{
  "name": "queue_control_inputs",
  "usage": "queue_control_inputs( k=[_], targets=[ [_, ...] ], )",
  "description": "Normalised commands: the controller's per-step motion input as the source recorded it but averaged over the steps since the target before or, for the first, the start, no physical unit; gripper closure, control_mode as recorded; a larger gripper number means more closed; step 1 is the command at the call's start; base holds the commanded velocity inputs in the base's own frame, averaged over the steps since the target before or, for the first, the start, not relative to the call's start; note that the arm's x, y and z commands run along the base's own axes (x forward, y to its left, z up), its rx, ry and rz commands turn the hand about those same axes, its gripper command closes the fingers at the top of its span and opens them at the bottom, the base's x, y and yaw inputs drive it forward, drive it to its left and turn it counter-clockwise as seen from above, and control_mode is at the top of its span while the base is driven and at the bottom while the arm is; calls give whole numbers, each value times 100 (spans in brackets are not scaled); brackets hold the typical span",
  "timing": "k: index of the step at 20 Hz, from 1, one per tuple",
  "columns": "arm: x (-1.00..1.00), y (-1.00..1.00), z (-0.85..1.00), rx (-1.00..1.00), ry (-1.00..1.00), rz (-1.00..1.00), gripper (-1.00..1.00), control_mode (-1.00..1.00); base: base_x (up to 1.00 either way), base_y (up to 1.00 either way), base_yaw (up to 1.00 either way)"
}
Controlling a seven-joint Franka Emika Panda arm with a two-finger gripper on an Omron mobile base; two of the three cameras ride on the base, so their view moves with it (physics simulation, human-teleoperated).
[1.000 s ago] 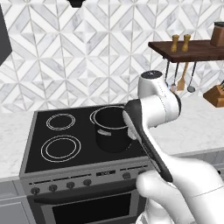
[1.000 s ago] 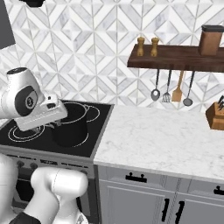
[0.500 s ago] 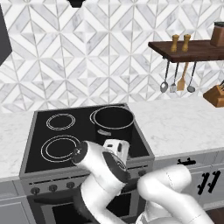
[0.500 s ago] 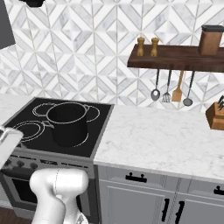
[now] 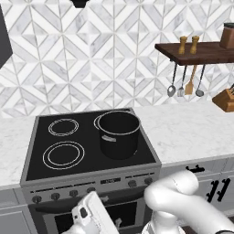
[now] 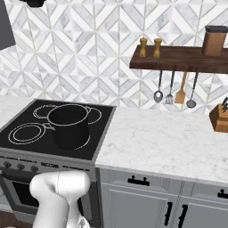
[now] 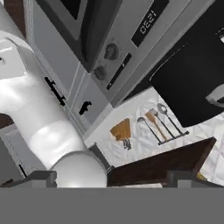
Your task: Turn off the front right burner of the stove.
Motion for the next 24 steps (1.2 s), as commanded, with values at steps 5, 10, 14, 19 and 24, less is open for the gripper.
queue_control_inputs(
  k=[5,10,14,19,24],
  targets=[
    [19,2,-41,-51,4,19,-100,-100,0,0,0],
    [36,5,-31,-40,9,17,-100,-100,0,0,0],
    [75,23,-21,-35,12,4,-100,-100,0,0,0],
    [58,27,-13,-29,23,0,-100,-100,0,0,0],
    [18,11,-34,-31,28,2,-100,-100,0,0,0]
  ],
)
